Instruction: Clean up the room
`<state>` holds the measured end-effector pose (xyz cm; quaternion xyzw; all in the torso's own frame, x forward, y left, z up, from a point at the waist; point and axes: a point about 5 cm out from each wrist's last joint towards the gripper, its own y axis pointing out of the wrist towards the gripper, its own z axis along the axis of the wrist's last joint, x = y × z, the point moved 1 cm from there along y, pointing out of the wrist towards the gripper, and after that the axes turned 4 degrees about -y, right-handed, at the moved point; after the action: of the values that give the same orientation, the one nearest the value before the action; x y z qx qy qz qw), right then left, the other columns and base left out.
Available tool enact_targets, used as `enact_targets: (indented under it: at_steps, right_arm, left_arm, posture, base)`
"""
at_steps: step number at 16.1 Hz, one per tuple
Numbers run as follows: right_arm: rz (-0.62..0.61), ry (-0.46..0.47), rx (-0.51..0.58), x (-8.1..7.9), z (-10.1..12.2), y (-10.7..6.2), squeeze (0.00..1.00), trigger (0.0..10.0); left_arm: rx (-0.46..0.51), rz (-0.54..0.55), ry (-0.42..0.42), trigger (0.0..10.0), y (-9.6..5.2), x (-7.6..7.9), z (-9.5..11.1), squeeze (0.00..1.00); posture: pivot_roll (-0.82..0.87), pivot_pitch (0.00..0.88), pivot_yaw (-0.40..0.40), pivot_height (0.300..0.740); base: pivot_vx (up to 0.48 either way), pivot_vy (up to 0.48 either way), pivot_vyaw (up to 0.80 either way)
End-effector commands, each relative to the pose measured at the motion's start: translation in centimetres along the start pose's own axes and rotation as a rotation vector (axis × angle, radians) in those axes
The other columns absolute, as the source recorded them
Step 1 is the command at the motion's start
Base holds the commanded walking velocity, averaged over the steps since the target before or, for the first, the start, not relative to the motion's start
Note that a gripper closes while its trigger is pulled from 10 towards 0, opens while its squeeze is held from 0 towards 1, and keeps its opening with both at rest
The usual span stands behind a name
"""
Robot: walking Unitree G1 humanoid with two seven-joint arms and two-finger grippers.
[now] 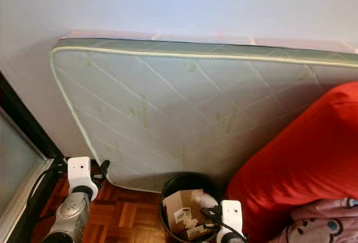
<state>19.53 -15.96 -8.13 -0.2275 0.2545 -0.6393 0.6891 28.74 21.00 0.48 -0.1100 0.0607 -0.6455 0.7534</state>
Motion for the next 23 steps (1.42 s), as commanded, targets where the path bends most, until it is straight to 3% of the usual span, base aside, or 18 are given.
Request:
enact_targets:
  at_steps: [1,17,20,23]
  right_arm:
    - [-0.004,-0.004,-0.019,0.23,-0.38,-0.14,0.00,10.0]
    - [0.066,-0.034,-0.002,-0.25,-0.18,-0.13,0.00,10.0]
    - [0.073,-0.039,0.001,-0.29,-0.14,-0.13,0.00,10.0]
    - [0.076,-0.021,0.001,-0.35,-0.10,-0.10,0.00,10.0]
  left_arm:
    - [-0.005,-0.013,-0.001,10.0,-0.11,0.11,-0.17,0.00]
    - [-0.009,-0.054,-0.035,10.0,0.00,0.91,-0.11,0.00]
    - [-0.007,-0.060,-0.039,10.0,0.03,0.96,-0.06,0.00]
    - [-0.005,-0.063,-0.040,10.0,0.09,0.98,0.05,0.00]
  posture:
    - [-0.07,0.000,-0.033,0.631]
    - [-0.07,0.000,-0.032,0.626]
    - [-0.07,0.002,-0.033,0.626]
    - [-0.06,0.010,-0.033,0.626]
  base:
    - [0.000,0.000,0.00]
    - [0.000,0.000,0.00]
    - [0.166,0.000,0.80]
    - [0.273,0.000,0.00]
